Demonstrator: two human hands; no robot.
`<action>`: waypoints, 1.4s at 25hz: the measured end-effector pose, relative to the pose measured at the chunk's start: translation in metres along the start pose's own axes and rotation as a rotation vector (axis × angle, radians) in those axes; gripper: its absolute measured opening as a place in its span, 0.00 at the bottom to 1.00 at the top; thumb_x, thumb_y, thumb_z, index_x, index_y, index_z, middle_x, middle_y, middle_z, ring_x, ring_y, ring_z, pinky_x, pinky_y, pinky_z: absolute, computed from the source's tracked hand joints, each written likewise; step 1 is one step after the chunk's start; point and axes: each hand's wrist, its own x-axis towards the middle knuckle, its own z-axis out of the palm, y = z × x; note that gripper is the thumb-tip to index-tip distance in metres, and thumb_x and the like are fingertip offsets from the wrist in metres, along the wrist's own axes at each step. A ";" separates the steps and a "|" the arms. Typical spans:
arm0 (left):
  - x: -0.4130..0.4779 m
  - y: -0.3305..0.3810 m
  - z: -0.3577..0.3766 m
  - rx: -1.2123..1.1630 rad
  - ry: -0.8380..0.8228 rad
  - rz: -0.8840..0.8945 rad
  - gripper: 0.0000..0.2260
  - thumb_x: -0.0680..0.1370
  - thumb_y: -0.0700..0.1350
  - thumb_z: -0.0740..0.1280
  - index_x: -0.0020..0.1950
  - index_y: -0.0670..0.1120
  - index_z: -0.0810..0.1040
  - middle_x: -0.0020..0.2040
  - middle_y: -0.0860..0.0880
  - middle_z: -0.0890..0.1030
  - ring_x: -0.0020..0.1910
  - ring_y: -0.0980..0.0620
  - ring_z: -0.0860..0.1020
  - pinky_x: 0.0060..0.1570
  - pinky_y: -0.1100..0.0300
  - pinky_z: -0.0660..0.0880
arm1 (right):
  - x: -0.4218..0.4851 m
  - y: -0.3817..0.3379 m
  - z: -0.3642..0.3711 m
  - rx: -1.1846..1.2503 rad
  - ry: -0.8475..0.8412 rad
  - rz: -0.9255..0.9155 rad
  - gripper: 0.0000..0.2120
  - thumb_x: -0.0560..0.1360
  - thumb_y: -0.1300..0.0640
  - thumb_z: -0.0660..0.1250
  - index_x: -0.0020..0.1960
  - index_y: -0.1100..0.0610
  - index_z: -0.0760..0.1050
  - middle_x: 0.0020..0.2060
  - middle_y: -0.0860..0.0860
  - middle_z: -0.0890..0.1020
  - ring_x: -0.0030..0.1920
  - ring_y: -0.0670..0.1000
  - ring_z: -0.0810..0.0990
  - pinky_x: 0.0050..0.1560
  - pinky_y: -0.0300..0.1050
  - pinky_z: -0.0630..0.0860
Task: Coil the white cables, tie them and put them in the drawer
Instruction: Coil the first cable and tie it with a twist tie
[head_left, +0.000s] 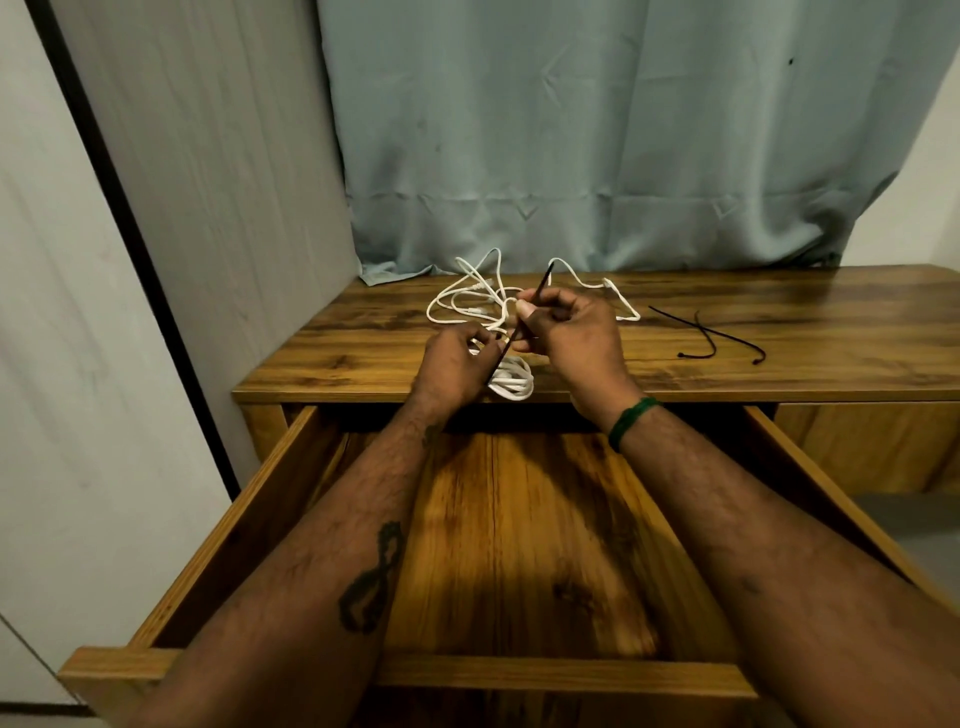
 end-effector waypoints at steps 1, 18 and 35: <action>0.000 0.001 0.002 -0.011 -0.019 0.005 0.07 0.76 0.51 0.72 0.39 0.52 0.82 0.32 0.55 0.81 0.31 0.58 0.78 0.35 0.63 0.72 | 0.002 0.000 -0.002 0.084 0.022 0.031 0.03 0.79 0.64 0.68 0.52 0.62 0.79 0.40 0.62 0.83 0.37 0.54 0.81 0.33 0.41 0.80; -0.001 0.003 0.004 -0.109 -0.108 -0.039 0.05 0.77 0.47 0.73 0.42 0.48 0.84 0.24 0.59 0.76 0.22 0.64 0.71 0.30 0.66 0.67 | 0.002 0.013 -0.001 0.182 0.017 0.550 0.08 0.77 0.63 0.61 0.43 0.63 0.77 0.28 0.55 0.75 0.24 0.50 0.77 0.26 0.41 0.79; -0.005 0.008 0.005 -0.035 -0.086 0.098 0.04 0.76 0.47 0.71 0.46 0.50 0.86 0.35 0.57 0.82 0.29 0.65 0.75 0.33 0.65 0.70 | 0.002 0.017 -0.005 0.191 0.067 0.563 0.08 0.75 0.64 0.62 0.41 0.64 0.79 0.27 0.54 0.75 0.24 0.50 0.77 0.27 0.41 0.79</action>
